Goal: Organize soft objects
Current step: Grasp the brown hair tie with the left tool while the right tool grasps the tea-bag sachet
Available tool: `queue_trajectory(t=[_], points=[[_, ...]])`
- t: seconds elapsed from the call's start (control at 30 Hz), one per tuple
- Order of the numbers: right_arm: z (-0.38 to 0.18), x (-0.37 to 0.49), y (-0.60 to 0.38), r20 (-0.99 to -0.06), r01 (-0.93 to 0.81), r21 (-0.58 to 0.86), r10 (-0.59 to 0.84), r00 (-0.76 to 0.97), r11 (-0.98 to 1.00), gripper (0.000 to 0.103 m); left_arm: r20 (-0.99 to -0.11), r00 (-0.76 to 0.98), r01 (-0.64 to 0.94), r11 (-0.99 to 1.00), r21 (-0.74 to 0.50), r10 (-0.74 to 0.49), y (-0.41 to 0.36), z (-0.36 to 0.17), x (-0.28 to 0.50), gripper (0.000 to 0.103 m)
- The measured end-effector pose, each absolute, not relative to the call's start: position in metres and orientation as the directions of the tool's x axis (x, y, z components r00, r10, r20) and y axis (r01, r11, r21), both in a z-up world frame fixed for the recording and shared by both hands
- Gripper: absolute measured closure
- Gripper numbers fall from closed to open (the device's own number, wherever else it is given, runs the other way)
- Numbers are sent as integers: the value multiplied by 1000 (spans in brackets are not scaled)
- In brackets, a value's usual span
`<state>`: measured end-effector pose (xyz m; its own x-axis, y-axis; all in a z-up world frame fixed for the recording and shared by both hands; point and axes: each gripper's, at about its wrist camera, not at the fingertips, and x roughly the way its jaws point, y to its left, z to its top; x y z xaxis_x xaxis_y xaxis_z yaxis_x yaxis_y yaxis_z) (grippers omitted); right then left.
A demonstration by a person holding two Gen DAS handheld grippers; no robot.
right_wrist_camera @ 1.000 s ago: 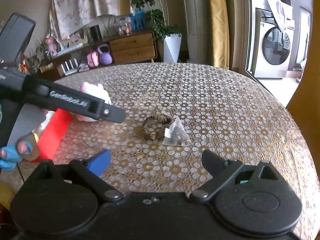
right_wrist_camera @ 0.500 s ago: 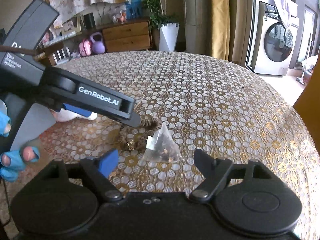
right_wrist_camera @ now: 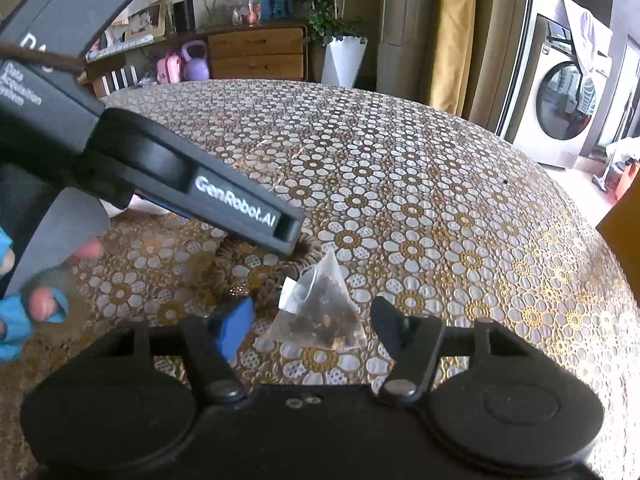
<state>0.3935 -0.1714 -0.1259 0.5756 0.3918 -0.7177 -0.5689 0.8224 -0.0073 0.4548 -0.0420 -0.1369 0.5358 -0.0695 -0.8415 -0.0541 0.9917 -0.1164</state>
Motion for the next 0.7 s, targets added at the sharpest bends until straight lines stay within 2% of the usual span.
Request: queue_trajectory(t=[0.1,0.17,0.23,0.3,0.4,0.5,0.57,0.7], points=[[-129,395,-170,-721,-563,-19,379,580,826,52,-833,550,-37,995,-97,-61,-46,-139,454,44],[-130,395,-170,-722,-559,-17,377,581,829,58,-828,559,-32,996,-82,-50,-47,-139,454,54],[-131,395,-171,-722,-555,-18,373,583,832,59,-823,564,-14,997,-82,-60,-50,-139,453,69],[-131,394,-171,-719,-552,-30,366,591,833,64,-821,567,10,997,-73,-66,-54,-140,450,71],[-132,395,-173,-714,-541,-26,364,599,840,71,-817,575,32,999,-35,-47,-60,-141,446,88],[-130,396,-178,-709,-524,-1,369,601,852,81,-810,585,31,999,-33,-45,-59,-139,443,94],[-128,394,-183,-704,-512,18,374,603,859,84,-804,593,28,999,-41,-50,-58,-136,441,94],[-120,391,-191,-696,-483,36,369,616,875,86,-793,605,26,997,-68,-70,-54,-125,433,94]])
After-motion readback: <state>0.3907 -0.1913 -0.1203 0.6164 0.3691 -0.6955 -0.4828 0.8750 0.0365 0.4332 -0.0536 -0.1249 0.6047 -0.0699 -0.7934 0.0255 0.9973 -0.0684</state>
